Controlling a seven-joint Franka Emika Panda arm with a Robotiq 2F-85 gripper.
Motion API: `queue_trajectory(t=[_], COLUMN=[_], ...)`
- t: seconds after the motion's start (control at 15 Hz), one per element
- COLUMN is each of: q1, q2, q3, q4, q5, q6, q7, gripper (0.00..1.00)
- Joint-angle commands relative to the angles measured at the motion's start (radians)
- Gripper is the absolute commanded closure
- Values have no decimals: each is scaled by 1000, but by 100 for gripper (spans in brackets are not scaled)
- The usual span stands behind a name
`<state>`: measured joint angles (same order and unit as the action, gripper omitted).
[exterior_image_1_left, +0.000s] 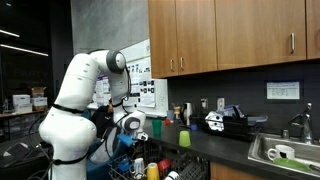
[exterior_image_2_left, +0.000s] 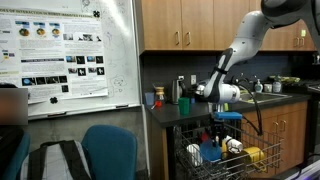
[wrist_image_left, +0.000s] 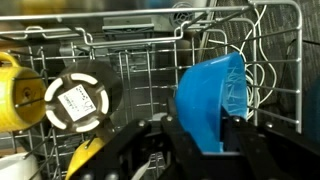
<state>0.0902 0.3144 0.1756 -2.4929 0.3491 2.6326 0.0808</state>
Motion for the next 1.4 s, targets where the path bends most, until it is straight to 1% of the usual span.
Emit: queue_trajectory(t=[0.0,0.47,0.73,1.0,1.33], q1=[-57,-128,-154,-177,-181], q2=[-1,-30,-36,-46,-61], q3=[41,49,49,56,43], q4=[-1,-28,-30,-29,-32], q5=[100,240,312,436,581], q6=[-17,-14,-16,-29,-61], q7=[-91,-211,-284,-405,-566], gripper=[88,88,88,88,88])
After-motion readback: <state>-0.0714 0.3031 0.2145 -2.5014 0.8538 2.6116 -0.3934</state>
